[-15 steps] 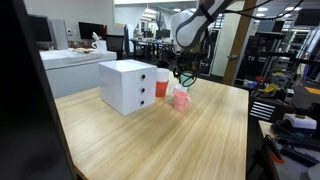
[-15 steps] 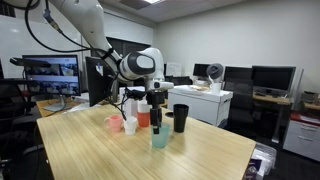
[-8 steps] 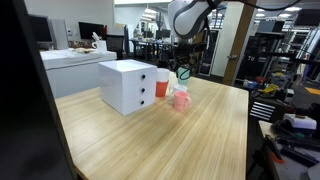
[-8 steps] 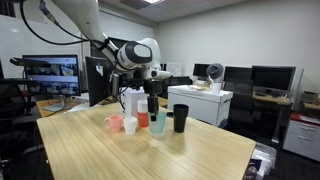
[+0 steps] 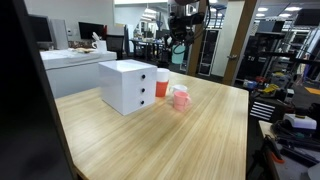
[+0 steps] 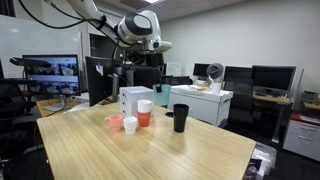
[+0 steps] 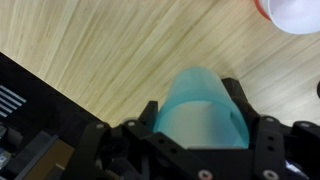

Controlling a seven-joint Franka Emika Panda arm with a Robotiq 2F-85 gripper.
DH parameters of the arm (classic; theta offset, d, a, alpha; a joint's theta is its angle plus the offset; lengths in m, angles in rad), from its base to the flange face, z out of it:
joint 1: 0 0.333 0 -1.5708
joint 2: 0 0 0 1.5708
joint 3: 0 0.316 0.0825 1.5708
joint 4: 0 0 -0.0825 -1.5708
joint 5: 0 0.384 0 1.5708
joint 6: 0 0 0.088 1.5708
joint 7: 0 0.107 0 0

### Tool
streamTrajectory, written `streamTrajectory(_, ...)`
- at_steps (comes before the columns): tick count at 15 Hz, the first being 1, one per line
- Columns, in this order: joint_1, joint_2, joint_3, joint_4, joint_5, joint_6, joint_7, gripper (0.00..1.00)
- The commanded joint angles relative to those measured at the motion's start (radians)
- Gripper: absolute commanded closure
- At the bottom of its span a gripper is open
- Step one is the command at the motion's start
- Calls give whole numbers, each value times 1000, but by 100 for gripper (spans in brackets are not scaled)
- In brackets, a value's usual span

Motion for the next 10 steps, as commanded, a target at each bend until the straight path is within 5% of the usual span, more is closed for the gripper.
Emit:
streamTrajectory(1, -32, 56, 10, 103, -18, -28, -26, 48)
streamTrajectory(10, -69, 246, 1, 349, -2, -30, -38, 48)
